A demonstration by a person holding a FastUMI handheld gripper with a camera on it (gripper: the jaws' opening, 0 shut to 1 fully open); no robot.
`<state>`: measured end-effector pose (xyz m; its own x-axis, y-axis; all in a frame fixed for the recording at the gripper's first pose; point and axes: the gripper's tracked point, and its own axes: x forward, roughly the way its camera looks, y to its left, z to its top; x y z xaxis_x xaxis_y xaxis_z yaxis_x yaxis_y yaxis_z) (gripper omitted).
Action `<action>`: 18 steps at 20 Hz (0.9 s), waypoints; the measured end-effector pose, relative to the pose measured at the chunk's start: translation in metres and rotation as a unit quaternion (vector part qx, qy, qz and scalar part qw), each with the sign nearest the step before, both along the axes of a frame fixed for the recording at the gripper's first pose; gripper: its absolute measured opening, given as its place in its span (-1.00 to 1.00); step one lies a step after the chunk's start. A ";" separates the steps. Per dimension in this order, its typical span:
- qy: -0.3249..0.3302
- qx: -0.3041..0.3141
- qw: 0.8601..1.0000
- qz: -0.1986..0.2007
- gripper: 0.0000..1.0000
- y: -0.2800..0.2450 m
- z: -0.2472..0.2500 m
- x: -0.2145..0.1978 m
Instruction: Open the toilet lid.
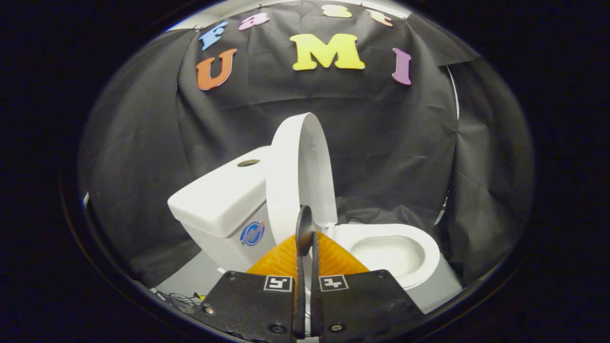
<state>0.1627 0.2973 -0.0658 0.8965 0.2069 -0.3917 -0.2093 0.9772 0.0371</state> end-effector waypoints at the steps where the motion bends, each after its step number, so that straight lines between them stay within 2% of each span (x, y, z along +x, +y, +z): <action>1: 0.001 -0.009 1.000 0.005 -0.85 0.006 0.000 0.001; 8: 0.012 -0.065 0.998 0.010 -0.84 0.015 -0.003 -0.002; 9: 0.016 -0.059 0.998 0.015 -0.80 0.013 -0.003 -0.003; 11: 0.030 -0.012 0.998 0.045 -0.65 0.015 0.005 -0.006; 13: 0.017 0.020 0.998 0.051 -0.20 0.007 0.023 -0.015; 18: -0.078 0.039 0.995 0.038 0.92 -0.048 0.075 -0.048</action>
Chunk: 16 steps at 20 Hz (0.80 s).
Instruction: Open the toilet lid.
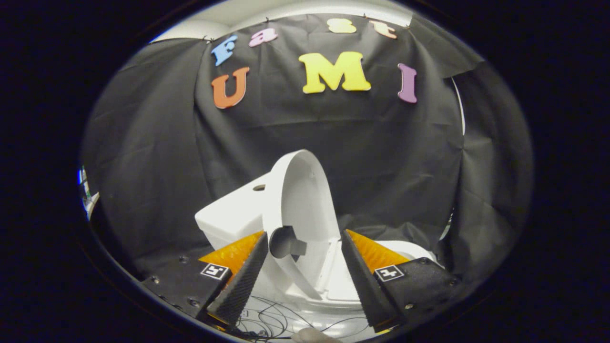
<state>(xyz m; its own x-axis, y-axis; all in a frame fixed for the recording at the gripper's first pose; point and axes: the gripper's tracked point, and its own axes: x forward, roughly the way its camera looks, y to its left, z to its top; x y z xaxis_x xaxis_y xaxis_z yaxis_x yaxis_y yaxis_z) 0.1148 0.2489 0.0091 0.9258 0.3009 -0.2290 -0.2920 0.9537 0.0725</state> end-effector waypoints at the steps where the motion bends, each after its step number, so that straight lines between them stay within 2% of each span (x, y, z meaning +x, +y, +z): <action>1: -0.021 0.008 1.000 -0.004 0.93 -0.013 0.012 -0.007; 7: -0.106 0.024 0.993 -0.045 0.99 -0.110 0.036 -0.048; 12: -0.096 0.046 0.991 -0.080 0.99 -0.189 0.003 -0.067; 16: -0.084 0.046 0.988 -0.120 0.97 -0.244 -0.032 -0.060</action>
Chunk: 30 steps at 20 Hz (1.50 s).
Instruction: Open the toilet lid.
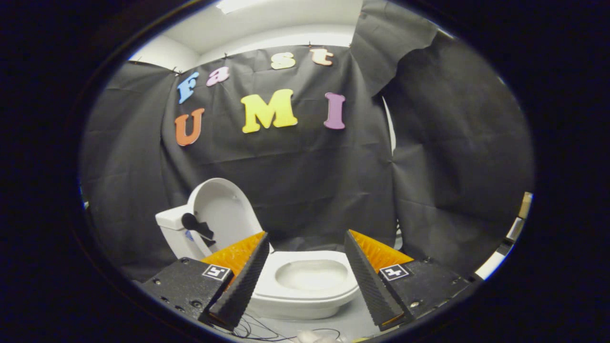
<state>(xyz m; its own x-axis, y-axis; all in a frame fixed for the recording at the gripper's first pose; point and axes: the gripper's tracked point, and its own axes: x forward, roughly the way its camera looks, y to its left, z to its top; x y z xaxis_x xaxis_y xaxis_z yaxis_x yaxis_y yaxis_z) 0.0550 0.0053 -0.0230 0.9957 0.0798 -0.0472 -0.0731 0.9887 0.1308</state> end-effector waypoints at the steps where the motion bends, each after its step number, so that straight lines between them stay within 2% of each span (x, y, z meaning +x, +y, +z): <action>1: -0.001 -0.003 1.000 -0.011 0.97 -0.011 -0.007 0.001; 4: -0.013 -0.018 0.998 -0.052 0.97 -0.047 -0.023 0.004; 6: -0.006 -0.015 0.998 -0.064 0.97 -0.057 -0.036 0.007; 14: 0.006 -0.027 0.998 -0.062 0.98 -0.073 -0.056 0.017; 30: 0.014 -0.036 0.998 -0.047 0.98 -0.059 -0.057 0.014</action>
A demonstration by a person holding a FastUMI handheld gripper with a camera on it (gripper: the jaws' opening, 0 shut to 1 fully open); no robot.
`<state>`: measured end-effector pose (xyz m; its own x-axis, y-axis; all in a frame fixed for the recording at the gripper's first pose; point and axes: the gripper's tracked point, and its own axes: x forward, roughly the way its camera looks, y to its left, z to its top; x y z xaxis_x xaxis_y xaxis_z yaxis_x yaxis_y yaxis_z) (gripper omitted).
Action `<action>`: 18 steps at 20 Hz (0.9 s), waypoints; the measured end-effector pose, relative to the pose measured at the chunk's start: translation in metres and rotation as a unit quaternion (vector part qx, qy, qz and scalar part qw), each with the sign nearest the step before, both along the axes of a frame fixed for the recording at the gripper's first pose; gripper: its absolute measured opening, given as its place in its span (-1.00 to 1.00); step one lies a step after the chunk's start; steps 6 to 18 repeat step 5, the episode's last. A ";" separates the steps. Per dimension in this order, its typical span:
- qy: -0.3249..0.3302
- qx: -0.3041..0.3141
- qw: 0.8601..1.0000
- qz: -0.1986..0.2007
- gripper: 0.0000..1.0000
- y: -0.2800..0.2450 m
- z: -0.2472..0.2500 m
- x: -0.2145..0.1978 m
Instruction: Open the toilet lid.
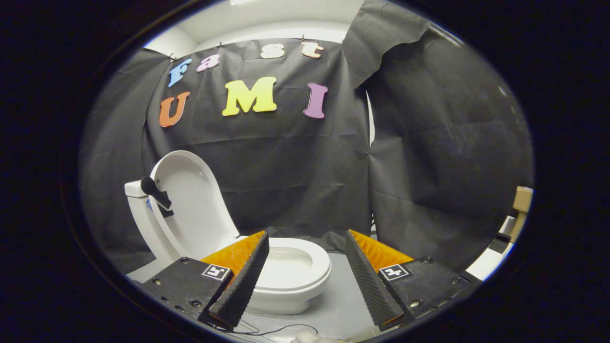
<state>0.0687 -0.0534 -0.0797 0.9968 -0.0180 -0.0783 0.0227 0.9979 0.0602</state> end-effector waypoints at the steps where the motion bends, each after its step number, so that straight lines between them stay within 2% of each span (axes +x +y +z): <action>1: 0.001 0.001 1.000 -0.001 0.98 0.000 0.000 0.000; 18: 0.004 0.005 1.000 -0.002 0.98 -0.003 -0.001 -0.001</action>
